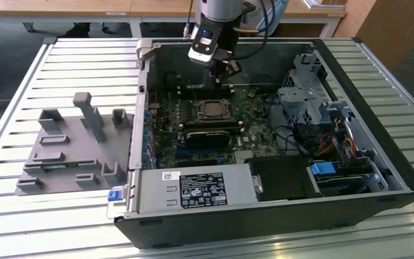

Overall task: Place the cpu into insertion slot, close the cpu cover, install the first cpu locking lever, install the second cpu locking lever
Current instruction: 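Install the first cpu locking lever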

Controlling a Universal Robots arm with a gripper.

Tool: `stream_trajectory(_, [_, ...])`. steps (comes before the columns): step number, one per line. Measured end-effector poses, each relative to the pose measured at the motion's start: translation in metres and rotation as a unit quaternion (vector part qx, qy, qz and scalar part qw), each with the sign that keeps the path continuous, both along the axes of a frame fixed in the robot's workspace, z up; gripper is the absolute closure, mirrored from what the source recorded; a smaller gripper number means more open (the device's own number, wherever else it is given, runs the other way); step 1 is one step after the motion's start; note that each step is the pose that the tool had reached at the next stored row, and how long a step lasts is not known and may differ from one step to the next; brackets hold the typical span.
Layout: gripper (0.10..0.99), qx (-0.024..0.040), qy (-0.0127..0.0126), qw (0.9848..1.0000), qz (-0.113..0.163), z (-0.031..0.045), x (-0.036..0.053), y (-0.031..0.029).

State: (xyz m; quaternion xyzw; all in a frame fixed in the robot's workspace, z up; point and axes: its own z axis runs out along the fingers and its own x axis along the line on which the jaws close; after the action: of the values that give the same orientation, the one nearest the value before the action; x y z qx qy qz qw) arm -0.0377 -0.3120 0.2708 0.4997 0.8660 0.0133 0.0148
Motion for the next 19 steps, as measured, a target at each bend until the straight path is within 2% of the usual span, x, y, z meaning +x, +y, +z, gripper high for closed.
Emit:
stream_trajectory(9, [0.965,0.0,0.0,0.9997,0.024,0.0,0.0,0.0])
stream_trajectory(19, [0.965,0.0,0.0,0.9987,0.051,0.0,0.0,0.0])
